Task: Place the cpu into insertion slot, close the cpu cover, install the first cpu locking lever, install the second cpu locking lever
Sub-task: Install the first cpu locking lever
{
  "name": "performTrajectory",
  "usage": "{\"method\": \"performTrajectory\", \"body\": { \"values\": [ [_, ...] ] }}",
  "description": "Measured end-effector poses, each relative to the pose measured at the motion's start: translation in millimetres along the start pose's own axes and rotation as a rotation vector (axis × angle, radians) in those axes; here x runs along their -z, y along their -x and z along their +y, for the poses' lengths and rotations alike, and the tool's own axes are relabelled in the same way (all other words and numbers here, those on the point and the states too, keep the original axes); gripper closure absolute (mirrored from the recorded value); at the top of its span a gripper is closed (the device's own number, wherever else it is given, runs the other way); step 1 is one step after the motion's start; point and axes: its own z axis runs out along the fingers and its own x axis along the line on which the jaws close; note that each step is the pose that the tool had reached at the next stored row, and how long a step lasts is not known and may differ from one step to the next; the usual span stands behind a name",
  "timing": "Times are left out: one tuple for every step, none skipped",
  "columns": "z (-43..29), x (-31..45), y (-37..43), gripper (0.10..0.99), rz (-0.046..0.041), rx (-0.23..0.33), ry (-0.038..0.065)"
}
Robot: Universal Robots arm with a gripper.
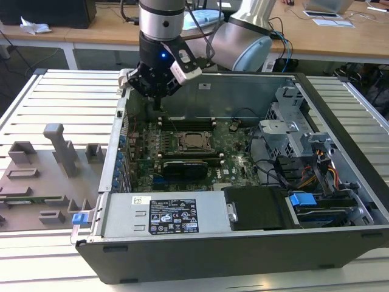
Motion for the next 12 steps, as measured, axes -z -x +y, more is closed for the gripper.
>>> {"method": "performTrajectory", "body": {
  "values": [
    [-0.1, -3.3, 1.8, 0.98, 0.0, 0.0, 0.0],
    [-0.1, -4.6, 2.7, 0.98, 0.0001, 0.0, 0.0],
    [-0.1, -5.5, 3.4, 0.98, 0.0001, 0.0, 0.0],
    [0.0, -7.7, 5.1, 0.98, 0.0, 0.0, 0.0],
    [0.0, -9.2, 6.3, 0.98, 0.0, 0.0, 0.0],
    [-0.1, -10.2, 7.0, 0.98, -0.0001, 0.0, 0.0],
    [-0.1, -11.1, 7.8, 0.98, 0.0, 0.0, 0.0],
    [-0.2, -12.3, 8.7, 0.98, 0.0, 0.0, 0.0],
    [-0.1, -13.1, 9.3, 0.98, 0.0001, 0.0, 0.0],
    [-0.2, -14.7, 10.4, 0.98, -0.0001, 0.0, 0.0],
    [-0.2, -15.4, 10.9, 0.98, -0.0001, 0.0, 0.0],
    [-0.2, -16.2, 11.4, 0.98, -0.0001, 0.0, 0.0]
  ]
}}
